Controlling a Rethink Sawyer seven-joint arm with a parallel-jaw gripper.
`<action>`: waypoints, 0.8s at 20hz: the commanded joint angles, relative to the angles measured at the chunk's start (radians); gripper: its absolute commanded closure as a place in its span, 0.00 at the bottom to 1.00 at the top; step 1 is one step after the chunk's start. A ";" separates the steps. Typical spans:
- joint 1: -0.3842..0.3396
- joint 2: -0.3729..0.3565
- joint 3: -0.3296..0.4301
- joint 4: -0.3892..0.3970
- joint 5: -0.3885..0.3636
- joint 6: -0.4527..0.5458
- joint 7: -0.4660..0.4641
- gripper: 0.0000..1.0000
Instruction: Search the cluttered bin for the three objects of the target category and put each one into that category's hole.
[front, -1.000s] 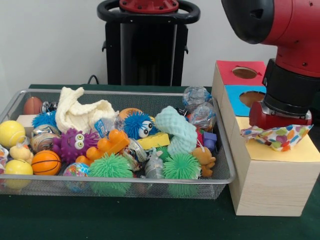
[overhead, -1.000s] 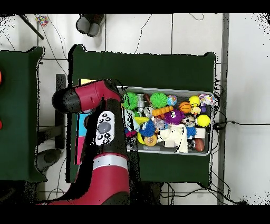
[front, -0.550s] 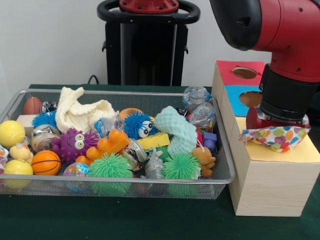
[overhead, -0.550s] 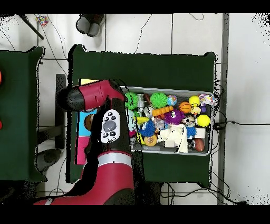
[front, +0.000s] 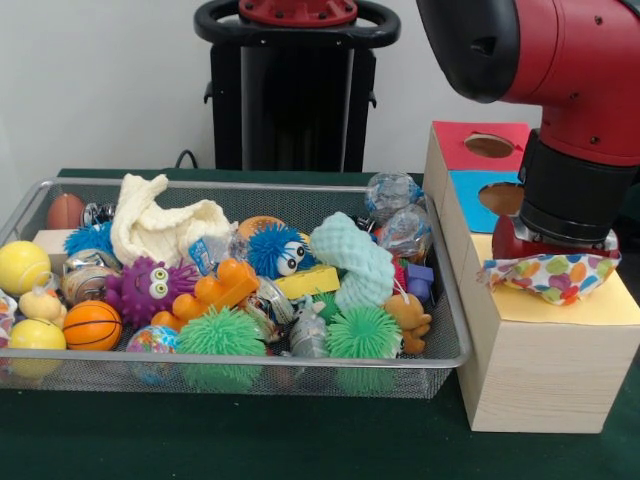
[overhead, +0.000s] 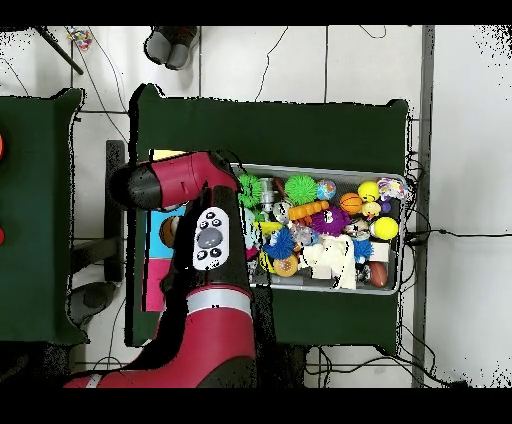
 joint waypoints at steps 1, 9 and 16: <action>-0.073 0.220 0.038 0.100 -0.021 -0.142 0.131 1.00; -0.070 0.215 0.032 0.107 -0.009 -0.150 0.138 0.00; -0.074 0.221 0.039 0.096 0.006 -0.131 0.114 0.00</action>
